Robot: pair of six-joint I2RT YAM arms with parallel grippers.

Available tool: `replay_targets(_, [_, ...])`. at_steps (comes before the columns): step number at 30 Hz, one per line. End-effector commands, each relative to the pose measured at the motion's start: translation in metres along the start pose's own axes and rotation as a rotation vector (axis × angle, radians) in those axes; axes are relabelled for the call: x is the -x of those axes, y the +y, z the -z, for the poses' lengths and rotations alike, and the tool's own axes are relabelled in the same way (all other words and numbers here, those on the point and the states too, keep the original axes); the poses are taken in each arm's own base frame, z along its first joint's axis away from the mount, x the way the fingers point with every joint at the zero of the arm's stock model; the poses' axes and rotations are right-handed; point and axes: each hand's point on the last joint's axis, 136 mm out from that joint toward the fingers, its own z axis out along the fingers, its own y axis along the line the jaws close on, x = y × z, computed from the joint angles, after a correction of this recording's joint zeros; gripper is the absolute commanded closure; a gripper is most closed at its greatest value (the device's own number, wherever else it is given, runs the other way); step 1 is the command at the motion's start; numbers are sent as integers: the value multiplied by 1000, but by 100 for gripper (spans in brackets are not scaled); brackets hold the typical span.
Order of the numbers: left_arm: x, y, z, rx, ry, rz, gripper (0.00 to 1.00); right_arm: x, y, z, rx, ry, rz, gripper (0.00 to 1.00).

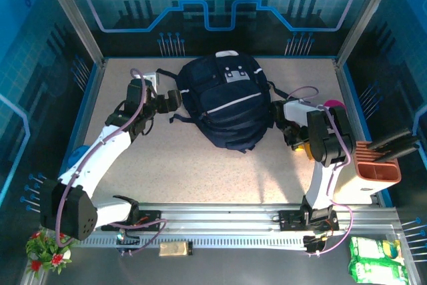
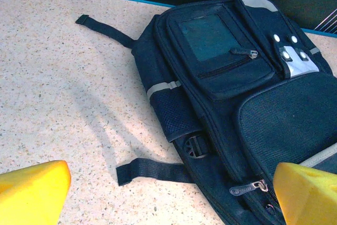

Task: Pack the student bag
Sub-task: Pick up the card holder from the middle-right of the table.

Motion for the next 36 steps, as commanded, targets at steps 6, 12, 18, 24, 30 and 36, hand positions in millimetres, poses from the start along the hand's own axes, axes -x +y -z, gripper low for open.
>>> replay_targets(6, [6, -3, 3, -32, -27, 4, 1, 0, -9, -8, -31, 46, -4, 62])
replay_targets(12, [5, -3, 3, -37, -21, 4, 1, 0, 1, -8, 38, 51, -1, 78])
replay_targets(18, [4, -3, 2, -35, -19, 5, 1, 5, 17, 20, 244, -3, -55, 92])
replay_targets(24, [3, -3, -1, -37, -8, 7, 1, 15, 36, 76, 512, -86, -139, 96])
replay_targets(30, [-3, -9, -5, -74, 25, 6, 1, 24, 14, 127, 600, -202, -228, 97])
replay_targets(36, [-9, -24, -13, -150, 85, 7, 1, 31, -3, 179, 746, -351, -279, 97])
